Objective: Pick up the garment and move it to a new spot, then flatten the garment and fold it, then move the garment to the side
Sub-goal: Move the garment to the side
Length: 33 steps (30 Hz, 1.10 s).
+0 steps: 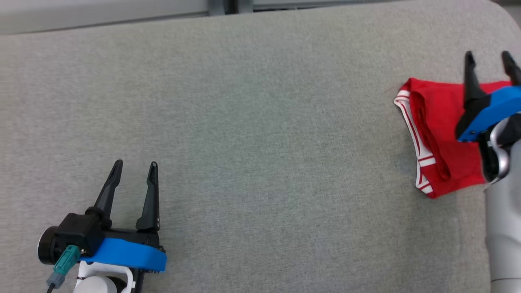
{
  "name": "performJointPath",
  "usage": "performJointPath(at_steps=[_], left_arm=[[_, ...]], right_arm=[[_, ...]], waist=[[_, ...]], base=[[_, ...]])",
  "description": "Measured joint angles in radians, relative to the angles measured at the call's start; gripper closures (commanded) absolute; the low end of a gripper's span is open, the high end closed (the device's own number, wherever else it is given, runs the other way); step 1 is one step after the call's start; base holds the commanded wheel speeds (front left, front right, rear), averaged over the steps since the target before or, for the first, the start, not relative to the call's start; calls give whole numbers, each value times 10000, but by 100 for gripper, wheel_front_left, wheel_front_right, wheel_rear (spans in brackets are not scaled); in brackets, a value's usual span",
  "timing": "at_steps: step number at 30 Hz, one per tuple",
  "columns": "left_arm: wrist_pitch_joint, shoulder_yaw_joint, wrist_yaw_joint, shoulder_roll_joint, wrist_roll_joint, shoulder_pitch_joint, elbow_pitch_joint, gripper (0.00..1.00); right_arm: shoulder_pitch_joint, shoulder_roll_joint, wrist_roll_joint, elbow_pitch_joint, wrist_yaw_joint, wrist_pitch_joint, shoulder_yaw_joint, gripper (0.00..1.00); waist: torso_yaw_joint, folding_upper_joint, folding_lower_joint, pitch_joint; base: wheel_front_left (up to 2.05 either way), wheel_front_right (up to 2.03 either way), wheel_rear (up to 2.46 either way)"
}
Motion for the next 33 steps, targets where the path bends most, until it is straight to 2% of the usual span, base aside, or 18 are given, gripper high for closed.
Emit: performJointPath(at_steps=[5,12,16,24,33], left_arm=[[-324,153,52,-199,-295,7,472,0],[-625,382,213,-470,-591,353,1371,0],[-725,420,316,-650,-719,769,1818,0],[-807,395,441,-796,-803,1406,2395,0],[-844,215,360,-890,-802,1554,2608,0]], right_arm=[[594,531,221,-280,0,-627,639,0],[2478,1049,520,-905,0,-1292,1360,0],[3722,1112,568,-1327,0,-1536,1620,0],[5501,1141,1620,-2105,-2,-2291,2529,0],[6355,1141,2117,-2034,-2,-2663,2575,0]], waist=[[375,0,-1,-684],[917,0,-2,-1751],[1185,0,-2,-2293],[1544,0,-2,-2975],[1659,0,-1,-3309]], base=[[0,0,0],[0,0,0],[0,0,0],[0,0,0],[0,0,0]])
